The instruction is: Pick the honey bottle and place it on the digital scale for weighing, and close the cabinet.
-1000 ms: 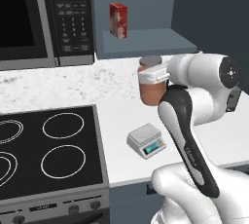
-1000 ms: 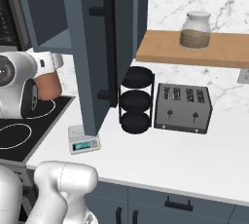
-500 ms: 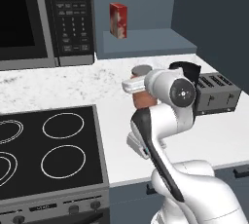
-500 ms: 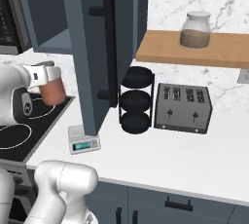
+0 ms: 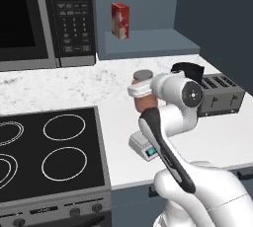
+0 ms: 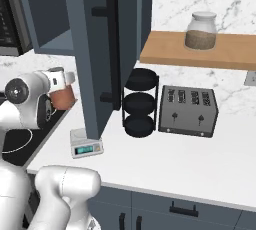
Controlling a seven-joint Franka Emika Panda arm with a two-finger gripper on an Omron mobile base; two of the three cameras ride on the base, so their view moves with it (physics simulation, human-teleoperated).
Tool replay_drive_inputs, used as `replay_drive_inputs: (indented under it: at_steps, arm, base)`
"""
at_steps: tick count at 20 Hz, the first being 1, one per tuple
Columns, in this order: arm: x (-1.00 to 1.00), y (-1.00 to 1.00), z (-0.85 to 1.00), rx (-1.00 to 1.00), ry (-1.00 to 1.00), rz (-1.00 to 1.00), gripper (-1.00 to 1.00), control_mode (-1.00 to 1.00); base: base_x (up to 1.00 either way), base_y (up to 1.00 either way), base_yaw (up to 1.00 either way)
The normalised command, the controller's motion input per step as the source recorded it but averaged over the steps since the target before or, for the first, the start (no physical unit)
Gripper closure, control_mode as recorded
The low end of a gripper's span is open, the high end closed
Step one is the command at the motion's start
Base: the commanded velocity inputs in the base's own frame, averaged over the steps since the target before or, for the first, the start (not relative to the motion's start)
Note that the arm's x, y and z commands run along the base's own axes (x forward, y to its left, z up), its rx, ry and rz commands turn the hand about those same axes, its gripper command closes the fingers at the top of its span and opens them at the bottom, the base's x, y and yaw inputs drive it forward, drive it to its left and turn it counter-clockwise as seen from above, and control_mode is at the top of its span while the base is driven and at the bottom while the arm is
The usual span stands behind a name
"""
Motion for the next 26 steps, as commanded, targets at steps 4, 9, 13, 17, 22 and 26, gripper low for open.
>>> replay_drive_inputs:
  at_steps: [4,9,13,17,22,26]
  arm:
    - [0.09,-0.48,-0.27,0.0,0.0,0.26,1.0,-1.0]
    - [-0.03,-0.1,-0.35,-0.01,0.0,0.22,1.0,-1.0]
    - [-0.07,0.07,-0.51,-0.05,-0.02,0.14,1.0,-1.0]
    - [-0.01,-0.02,-0.34,-0.01,-0.01,0.11,1.0,-1.0]
    - [0.0,-0.11,-0.24,0.0,0.0,0.13,1.0,-1.0]
    - [0.0,-0.17,-0.24,0.0,0.0,0.13,1.0,-1.0]
  base:
    - [0.0,0.0,0.0]
    - [0.0,0.0,0.0]
    - [0.0,0.0,0.0]
    - [0.0,0.0,0.0]
    - [0.0,0.0,0.0]
    - [0.0,0.0,0.0]
